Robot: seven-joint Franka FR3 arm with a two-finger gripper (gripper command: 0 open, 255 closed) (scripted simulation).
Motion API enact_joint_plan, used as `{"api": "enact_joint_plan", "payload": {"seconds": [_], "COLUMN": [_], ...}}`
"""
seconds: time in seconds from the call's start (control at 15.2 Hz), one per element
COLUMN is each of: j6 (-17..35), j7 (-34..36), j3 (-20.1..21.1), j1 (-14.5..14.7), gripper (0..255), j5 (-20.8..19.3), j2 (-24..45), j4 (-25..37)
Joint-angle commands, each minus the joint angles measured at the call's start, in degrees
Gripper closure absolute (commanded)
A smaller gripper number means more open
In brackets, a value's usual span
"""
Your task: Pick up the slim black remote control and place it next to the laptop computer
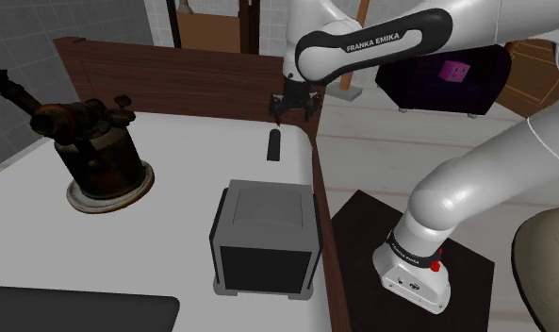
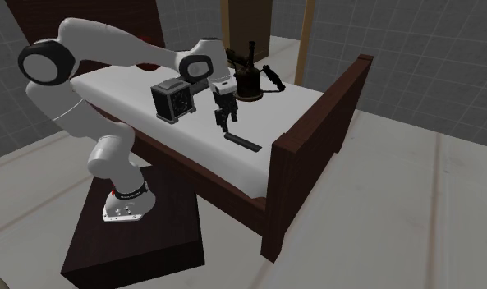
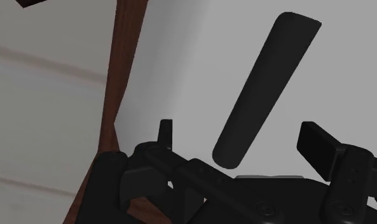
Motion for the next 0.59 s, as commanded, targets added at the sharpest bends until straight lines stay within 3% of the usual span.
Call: {"api": "enact_joint_plan", "payload": {"seconds": [0.0,0.33,0.53], "j6": [2.73,7.31,9.55], "j7": [6.50,21.34,21.96], "j3": [2.19,6.30,6.21], "j1": [-1.38,-4.50,-4.72], "gripper": [0,0,0], "j5": [-1.05,-5.88,-6.80], "j2": [3.97,14.83,16.14], "j4": [0.82,5.23,4.17]}}
